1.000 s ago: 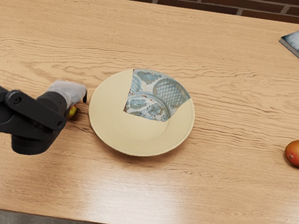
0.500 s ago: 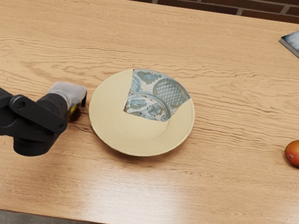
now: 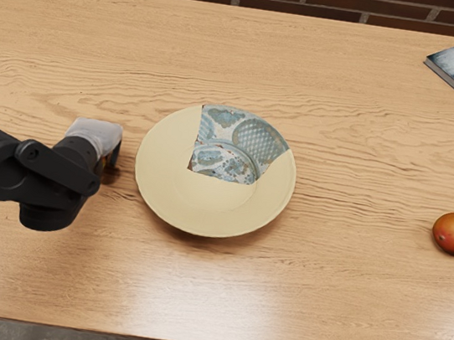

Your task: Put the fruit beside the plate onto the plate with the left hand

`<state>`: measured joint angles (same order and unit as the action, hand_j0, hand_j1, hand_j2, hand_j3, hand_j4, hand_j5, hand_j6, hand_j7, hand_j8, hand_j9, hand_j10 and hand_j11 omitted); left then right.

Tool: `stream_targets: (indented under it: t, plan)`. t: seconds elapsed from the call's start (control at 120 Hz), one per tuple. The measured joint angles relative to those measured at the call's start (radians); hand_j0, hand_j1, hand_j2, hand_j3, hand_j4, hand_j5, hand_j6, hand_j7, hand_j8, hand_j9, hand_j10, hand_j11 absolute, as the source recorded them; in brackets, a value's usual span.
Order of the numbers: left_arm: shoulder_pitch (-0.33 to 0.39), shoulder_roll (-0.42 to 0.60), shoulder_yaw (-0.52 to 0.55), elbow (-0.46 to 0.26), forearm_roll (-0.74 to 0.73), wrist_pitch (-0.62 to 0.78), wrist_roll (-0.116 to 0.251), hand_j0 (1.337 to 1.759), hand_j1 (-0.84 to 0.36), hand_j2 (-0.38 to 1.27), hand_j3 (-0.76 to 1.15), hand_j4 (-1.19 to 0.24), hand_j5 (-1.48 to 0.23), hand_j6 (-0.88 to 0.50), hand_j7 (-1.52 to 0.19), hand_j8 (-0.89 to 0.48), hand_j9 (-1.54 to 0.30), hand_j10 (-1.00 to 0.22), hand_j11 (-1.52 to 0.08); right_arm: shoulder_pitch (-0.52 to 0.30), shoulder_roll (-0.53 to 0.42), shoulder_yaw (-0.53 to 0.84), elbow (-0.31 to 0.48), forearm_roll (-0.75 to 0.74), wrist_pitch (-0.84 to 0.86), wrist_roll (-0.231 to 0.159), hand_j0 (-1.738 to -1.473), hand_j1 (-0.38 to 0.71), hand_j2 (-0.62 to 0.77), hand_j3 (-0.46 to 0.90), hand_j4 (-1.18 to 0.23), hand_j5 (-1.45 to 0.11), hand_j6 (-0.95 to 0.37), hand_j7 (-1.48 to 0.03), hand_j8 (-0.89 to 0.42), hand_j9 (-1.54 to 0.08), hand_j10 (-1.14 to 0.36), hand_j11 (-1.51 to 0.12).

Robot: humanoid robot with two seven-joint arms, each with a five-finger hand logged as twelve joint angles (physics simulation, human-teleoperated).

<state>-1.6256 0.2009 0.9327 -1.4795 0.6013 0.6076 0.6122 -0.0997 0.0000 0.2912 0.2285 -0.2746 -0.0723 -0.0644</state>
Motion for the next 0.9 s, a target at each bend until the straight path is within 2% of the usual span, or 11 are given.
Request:
stream_targets:
  t: [0.192, 0.342, 0.475, 0.592, 0.625, 0.7, 0.9]
  plan:
    - [0.000, -0.002, 0.002, 0.003, -0.005, 0.002, -0.001, 1.498, -0.27, -0.03, 0.63, -0.81, -1.22, -0.49, -1.19, -0.37, -1.18, -0.56, -1.24, 0.000, 0.000, 0.000, 0.000, 0.000, 0.000, 0.000, -1.658, -0.31, -0.01, 0.00, -0.04, -0.05, -0.04, -0.05, -0.04, -0.05, -0.04, -0.05]
    - [-0.032, -0.001, 0.003, 0.002, -0.008, 0.004, -0.001, 1.572, -0.24, 0.24, 0.32, -0.83, -1.21, -0.61, -1.17, -0.44, -1.17, -0.56, -1.21, 0.000, 0.000, 0.000, 0.000, 0.000, 0.000, 0.000, -1.658, -0.31, -0.01, 0.00, -0.04, -0.05, -0.04, -0.05, -0.04, -0.05, -0.04, -0.05]
    - [-0.090, 0.003, 0.015, -0.009, -0.010, 0.004, -0.002, 1.610, -0.32, 0.54, 0.17, -0.83, -1.21, -0.61, -1.17, -0.42, -1.17, -0.54, -1.20, 0.000, 0.000, 0.000, 0.000, 0.000, 0.000, 0.000, -1.658, -0.31, -0.01, 0.00, -0.04, -0.05, -0.04, -0.05, -0.04, -0.05, -0.04, -0.05]
    - [-0.146, 0.019, 0.022, -0.034, -0.010, -0.006, -0.002, 1.628, -0.30, 0.54, 0.10, -0.84, -1.20, -0.62, -1.17, -0.41, -1.16, -0.54, -1.18, 0.000, 0.000, 0.000, 0.000, 0.000, 0.000, 0.000, -1.658, -0.31, -0.01, 0.00, -0.04, -0.05, -0.04, -0.05, -0.04, -0.05, -0.04, -0.05]
    - [-0.168, 0.026, 0.025, -0.042, -0.011, -0.013, -0.002, 1.632, -0.29, 0.50, 0.08, -0.84, -1.20, -0.63, -1.18, -0.41, -1.17, -0.54, -1.18, 0.000, 0.000, 0.000, 0.000, 0.000, 0.000, 0.000, -1.658, -0.31, -0.01, 0.00, -0.04, -0.05, -0.04, -0.05, -0.04, -0.05, -0.04, -0.05]
    - [-0.212, 0.036, 0.032, -0.065, -0.012, -0.031, -0.002, 1.638, -0.31, 0.51, 0.06, -0.84, -1.19, -0.67, -1.18, -0.42, -1.15, -0.55, -1.18, 0.000, 0.000, 0.000, 0.000, 0.000, 0.000, 0.000, -1.658, -0.31, -0.01, 0.00, -0.04, -0.05, -0.04, -0.05, -0.04, -0.05, -0.04, -0.05]
    - [-0.317, 0.043, 0.034, -0.113, -0.036, -0.110, -0.003, 1.647, -0.26, 0.43, 0.02, -0.86, -1.16, -0.78, -1.15, -0.48, -1.15, -0.57, -1.17, 0.000, 0.000, 0.000, 0.000, 0.000, 0.000, 0.000, -1.658, -0.31, -0.01, 0.00, -0.04, -0.05, -0.04, -0.05, -0.04, -0.05, -0.04, -0.05]
